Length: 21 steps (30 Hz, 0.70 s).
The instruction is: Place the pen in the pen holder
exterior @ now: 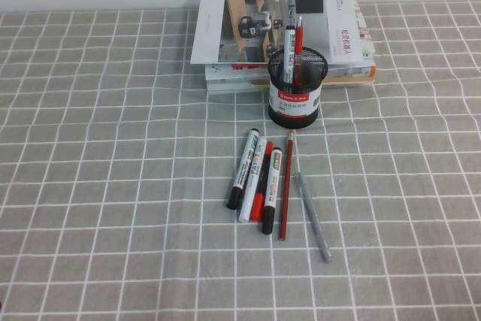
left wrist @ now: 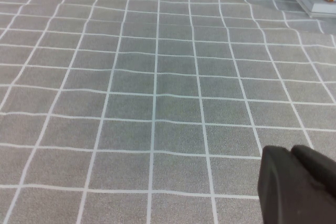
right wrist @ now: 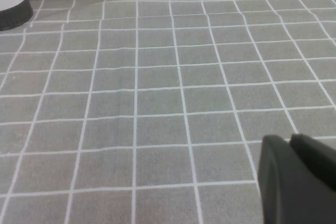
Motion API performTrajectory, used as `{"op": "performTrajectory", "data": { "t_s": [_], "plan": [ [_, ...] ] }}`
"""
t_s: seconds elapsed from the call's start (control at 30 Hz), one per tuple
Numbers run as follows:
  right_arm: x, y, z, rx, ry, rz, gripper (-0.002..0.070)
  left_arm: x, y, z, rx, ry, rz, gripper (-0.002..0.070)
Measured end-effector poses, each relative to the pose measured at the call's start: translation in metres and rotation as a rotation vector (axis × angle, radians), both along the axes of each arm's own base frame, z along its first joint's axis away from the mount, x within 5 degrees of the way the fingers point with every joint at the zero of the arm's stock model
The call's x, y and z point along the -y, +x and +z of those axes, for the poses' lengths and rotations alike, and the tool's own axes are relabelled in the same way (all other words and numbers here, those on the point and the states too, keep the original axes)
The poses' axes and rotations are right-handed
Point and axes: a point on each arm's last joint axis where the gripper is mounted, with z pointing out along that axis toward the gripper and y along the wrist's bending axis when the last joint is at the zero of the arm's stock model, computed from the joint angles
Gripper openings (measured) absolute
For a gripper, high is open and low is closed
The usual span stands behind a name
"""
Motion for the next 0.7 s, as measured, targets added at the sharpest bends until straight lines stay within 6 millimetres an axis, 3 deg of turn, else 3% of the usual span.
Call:
{"op": "performTrajectory", "data": {
  "t_s": [0.17,0.3,0.47,0.6,0.7],
  "plan": [
    [-0.001,0.0,0.0,0.001,0.026,0.002,-0.0013,0.0,0.0,0.0,0.0,0.0,0.0,-0.0003],
    [-0.006,0.001,0.003,0.029,0.173,0.012,-0.0013,0.0,0.0,0.0,0.0,0.0,0.0,-0.0003],
    [-0.015,0.002,0.013,0.097,0.61,0.018,-0.0013,0.0,0.0,0.0,0.0,0.0,0.0,-0.0003],
    [-0.021,0.002,0.022,0.11,1.108,0.008,-0.0013,0.0,0.0,0.0,0.0,0.0,0.0,-0.0003],
    [-0.018,0.003,0.027,0.155,1.253,-0.02,-0.0013,0.0,0.0,0.0,0.0,0.0,0.0,-0.0003]
  ]
}}
